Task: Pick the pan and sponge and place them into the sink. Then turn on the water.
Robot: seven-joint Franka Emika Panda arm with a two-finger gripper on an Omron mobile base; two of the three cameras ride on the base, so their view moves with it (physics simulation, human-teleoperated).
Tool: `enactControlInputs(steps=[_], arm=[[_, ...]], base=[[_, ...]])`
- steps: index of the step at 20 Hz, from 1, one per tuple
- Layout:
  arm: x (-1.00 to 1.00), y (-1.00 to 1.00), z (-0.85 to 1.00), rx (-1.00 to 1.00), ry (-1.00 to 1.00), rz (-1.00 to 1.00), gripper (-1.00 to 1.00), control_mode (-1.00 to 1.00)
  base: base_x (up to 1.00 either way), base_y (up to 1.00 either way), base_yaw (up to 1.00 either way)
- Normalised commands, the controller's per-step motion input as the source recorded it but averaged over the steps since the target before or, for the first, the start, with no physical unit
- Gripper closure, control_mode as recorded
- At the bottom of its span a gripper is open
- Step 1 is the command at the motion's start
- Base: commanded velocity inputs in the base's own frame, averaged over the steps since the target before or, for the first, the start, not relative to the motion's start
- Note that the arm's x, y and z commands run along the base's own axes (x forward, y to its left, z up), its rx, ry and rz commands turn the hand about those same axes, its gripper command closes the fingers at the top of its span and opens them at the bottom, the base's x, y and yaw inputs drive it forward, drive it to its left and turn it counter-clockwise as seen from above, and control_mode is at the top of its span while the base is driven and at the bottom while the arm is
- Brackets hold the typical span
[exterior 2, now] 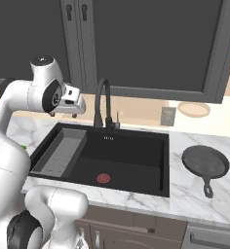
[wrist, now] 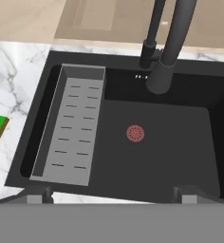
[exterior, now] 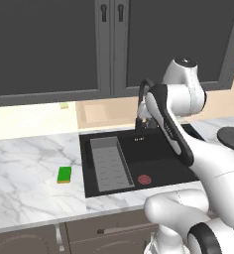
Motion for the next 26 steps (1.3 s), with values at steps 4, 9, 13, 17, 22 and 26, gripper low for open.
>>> enactControlInputs(steps=[4, 9, 13, 17, 22, 26], arm=[[-0.12, 0.06, 0.0, 0.0, -0.04, 0.0, -1.0, -1.0], [-0.02, 0.08, 0.0, 0.0, -0.01, 0.0, -1.0, -1.0], [-0.01, 0.09, 0.0, 0.0, 0.0, 0.0, -1.0, -1.0], [0.0, 0.16, -0.01, 0.0, 0.0, 0.0, -1.0, -1.0], [0.0, 0.04, -0.04, 0.0, 0.0, -0.02, -1.0, -1.0], [-0.14, 0.0, 0.0, 0.0, -0.02, -0.1, -1.0, -1.0]], base=[[0.0, 0.0, 0.0], [0.0, 0.0, 0.0], [0.0, 0.0, 0.0], [0.0, 0.0, 0.0], [0.0, 0.0, 0.0], [0.0, 0.0, 0.0]])
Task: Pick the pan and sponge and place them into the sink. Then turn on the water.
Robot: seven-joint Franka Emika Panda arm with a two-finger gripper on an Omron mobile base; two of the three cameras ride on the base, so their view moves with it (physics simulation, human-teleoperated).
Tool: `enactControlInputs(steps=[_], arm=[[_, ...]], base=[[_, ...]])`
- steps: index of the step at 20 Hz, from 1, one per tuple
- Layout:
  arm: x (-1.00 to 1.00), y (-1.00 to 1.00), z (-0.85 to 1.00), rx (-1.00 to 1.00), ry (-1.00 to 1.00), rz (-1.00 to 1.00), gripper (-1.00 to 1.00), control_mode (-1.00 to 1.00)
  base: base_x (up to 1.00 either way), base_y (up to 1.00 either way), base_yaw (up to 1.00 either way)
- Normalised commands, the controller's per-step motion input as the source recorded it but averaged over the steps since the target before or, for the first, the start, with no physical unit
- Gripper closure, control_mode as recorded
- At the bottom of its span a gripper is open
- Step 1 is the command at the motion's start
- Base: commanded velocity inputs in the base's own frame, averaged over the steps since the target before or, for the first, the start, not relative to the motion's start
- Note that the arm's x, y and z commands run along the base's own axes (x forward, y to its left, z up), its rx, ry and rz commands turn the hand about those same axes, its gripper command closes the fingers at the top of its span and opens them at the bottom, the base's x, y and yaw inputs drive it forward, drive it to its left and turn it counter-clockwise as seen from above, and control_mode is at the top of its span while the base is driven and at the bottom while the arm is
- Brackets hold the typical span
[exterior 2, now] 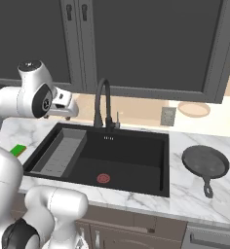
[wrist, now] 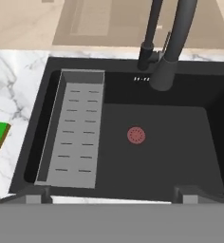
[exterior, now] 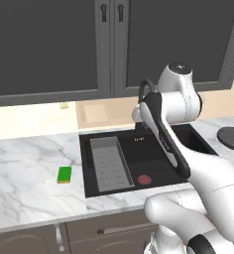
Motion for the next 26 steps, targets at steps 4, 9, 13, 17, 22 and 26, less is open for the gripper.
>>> enactControlInputs(steps=[4, 9, 13, 17, 22, 26], arm=[[-0.14, -0.02, 0.0, 0.0, -0.04, -0.09, -1.0, -1.0], [-0.08, -0.17, -0.05, 0.0, -0.01, -0.06, -1.0, -1.0], [-0.01, -0.43, -0.22, 0.0, 0.0, -0.02, -1.0, -1.0], [0.0, -0.56, -0.07, 0.0, 0.0, 0.0, -1.0, -1.0], [0.0, -0.64, 0.0, 0.0, 0.01, 0.0, -1.0, -1.0], [0.01, -0.59, 0.0, 0.0, 0.05, 0.0, -1.0, -1.0]], base=[[0.0, 0.0, 0.0], [0.0, 0.0, 0.0], [0.0, 0.0, 0.0], [0.0, 0.0, 0.0], [0.0, 0.0, 0.0], [0.0, 0.0, 0.0]])
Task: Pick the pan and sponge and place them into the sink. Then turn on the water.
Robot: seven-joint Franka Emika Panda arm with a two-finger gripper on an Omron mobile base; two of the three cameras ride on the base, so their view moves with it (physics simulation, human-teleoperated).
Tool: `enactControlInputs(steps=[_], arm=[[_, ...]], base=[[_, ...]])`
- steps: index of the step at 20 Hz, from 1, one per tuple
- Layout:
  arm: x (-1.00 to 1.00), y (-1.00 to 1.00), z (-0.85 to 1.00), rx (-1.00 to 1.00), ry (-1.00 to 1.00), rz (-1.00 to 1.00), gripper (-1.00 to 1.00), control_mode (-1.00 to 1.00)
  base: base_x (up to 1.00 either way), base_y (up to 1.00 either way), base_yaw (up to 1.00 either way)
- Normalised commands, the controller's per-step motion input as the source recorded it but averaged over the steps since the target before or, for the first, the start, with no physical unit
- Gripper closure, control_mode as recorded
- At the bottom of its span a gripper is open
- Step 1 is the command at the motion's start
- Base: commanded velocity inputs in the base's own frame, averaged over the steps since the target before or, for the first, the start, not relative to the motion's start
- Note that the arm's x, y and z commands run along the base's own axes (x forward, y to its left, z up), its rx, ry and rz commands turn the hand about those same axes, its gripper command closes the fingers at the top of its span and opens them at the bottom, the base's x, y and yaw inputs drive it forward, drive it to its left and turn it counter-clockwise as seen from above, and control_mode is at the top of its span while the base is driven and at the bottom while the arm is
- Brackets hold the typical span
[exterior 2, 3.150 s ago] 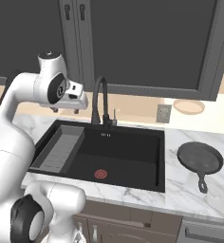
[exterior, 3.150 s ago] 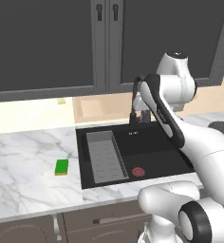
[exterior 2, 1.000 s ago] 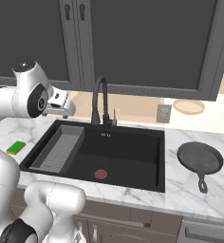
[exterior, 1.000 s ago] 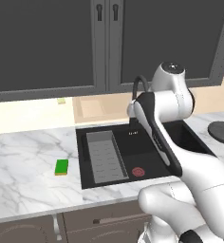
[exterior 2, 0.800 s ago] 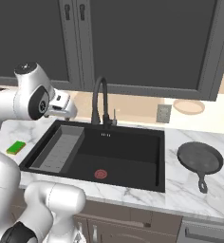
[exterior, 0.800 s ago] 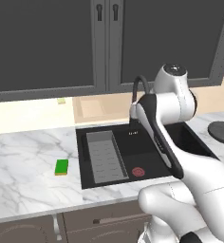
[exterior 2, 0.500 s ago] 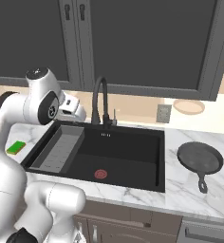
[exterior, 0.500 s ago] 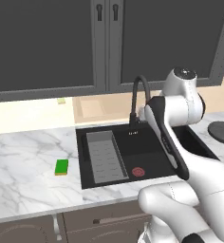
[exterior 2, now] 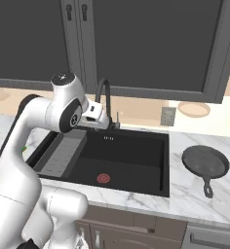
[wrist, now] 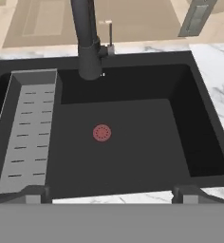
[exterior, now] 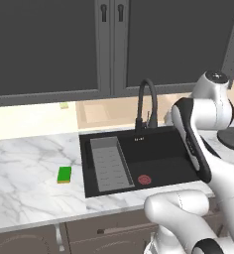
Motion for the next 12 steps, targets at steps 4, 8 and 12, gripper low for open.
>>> enactControlInputs(steps=[4, 8, 12], arm=[[0.0, -0.55, 0.0, 0.0, 0.05, 0.0, -1.0, -1.0], [0.0, -0.51, 0.0, 0.0, 0.07, 0.0, -1.0, -1.0], [0.0, -0.5, 0.0, 0.0, 0.06, 0.0, -1.0, -1.0]], base=[[0.0, 0.0, 0.0], [0.0, 0.0, 0.0], [0.0, 0.0, 0.0]])
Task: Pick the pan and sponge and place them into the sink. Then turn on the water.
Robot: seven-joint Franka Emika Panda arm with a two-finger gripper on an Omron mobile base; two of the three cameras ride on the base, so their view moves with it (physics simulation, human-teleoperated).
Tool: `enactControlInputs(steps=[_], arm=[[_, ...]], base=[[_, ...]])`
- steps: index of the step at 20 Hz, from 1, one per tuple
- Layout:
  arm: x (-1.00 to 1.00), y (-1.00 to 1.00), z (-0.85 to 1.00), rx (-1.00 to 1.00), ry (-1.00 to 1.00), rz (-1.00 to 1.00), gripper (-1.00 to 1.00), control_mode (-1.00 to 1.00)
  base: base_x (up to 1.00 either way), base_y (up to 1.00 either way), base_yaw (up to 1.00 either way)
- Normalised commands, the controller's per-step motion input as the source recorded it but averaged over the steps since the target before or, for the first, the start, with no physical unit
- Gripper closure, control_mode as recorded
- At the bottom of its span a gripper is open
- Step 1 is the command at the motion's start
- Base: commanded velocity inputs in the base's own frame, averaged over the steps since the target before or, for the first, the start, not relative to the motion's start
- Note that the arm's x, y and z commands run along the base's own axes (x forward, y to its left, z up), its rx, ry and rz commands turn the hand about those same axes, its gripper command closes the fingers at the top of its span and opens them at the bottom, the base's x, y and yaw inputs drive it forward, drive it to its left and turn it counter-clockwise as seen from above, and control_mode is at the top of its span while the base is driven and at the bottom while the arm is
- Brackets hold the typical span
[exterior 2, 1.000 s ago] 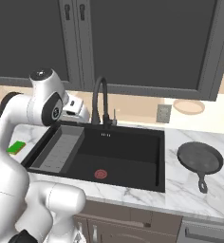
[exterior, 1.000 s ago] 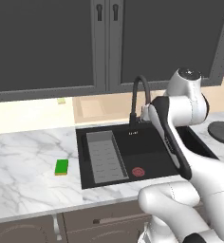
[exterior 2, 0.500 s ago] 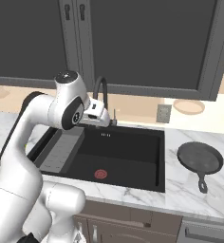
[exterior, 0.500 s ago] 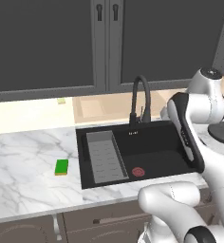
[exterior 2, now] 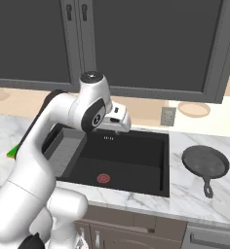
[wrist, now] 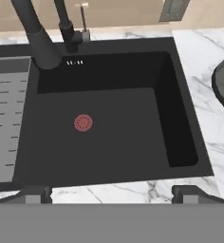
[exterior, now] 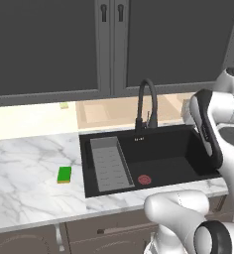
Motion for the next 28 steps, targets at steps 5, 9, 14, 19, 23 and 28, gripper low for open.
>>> enactControlInputs(steps=[5, 9, 14, 19, 23, 28], arm=[[0.0, -0.5, 0.0, 0.0, 0.04, 0.0, -1.0, -1.0], [0.0, -0.5, -0.06, 0.0, 0.04, 0.0, -1.0, -1.0], [0.0, -0.5, -0.1, 0.0, 0.05, 0.0, -1.0, -1.0], [0.0, -0.52, -0.25, 0.0, 0.08, 0.0, -1.0, -1.0], [-0.05, -0.54, -0.22, 0.0, 0.09, 0.0, -1.0, -1.0], [-0.3, -0.51, -0.08, 0.0, 0.1, 0.0, -1.0, -1.0]], base=[[0.0, 0.0, 0.0], [0.0, 0.0, 0.0], [0.0, 0.0, 0.0], [0.0, 0.0, 0.0], [0.0, 0.0, 0.0], [0.0, 0.0, 0.0]])
